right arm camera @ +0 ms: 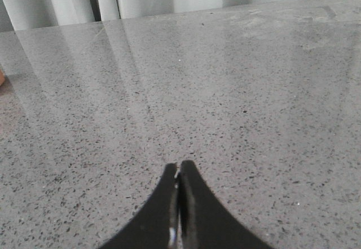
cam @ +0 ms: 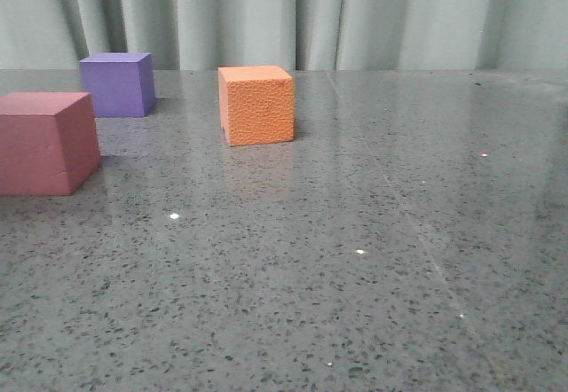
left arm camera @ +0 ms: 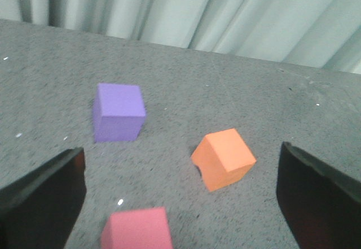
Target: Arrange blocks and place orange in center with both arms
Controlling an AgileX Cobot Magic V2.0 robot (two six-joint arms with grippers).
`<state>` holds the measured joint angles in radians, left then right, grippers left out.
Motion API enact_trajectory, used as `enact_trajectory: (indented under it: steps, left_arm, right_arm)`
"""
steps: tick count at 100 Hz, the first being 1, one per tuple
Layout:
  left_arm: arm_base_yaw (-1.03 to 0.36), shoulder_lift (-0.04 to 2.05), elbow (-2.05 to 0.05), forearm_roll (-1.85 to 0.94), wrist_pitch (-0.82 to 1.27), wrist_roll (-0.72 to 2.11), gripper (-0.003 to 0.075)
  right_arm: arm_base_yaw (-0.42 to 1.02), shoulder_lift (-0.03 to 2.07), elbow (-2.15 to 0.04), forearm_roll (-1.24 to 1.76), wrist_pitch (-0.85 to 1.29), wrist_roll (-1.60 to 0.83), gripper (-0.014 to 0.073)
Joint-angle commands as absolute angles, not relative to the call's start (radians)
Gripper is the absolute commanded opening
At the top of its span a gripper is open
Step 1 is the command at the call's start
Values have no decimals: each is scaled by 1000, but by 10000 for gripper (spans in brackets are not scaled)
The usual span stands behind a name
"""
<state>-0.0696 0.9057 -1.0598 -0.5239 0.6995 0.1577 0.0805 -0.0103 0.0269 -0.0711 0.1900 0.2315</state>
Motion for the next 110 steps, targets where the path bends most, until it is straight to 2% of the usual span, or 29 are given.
enact_trajectory:
  steps: [1,16,40,57,69,83,110]
  left_arm:
    - [-128,974,-1154,-556,609,165,639]
    - [-248,1105,-1261,-500,567,114,639]
    - [-452,1315,-1396,-275,485,-132,639]
    - [-584,1474,-1493,0,483,-396,639]
    - [-655,1574,-1550,293,533,-679,639]
    - [-728,1679,-1614,594,688,-959,639]
    - [-781,1749,-1638,659,729,-994,639]
  right_arm:
    - [75,-35,14,-85,106,228,-67]
    - [75,-35,14,-85,106,228,-67]
    - [75,-35,14,-85,106,228,-67]
    - [75,-35,14,-85,106,228,-67]
    - [75,-35,14,-85,106,228,-67]
    - [75,-35,14,-85,106,228,-67]
    - [75,-35,14,-85,106,228,-67]
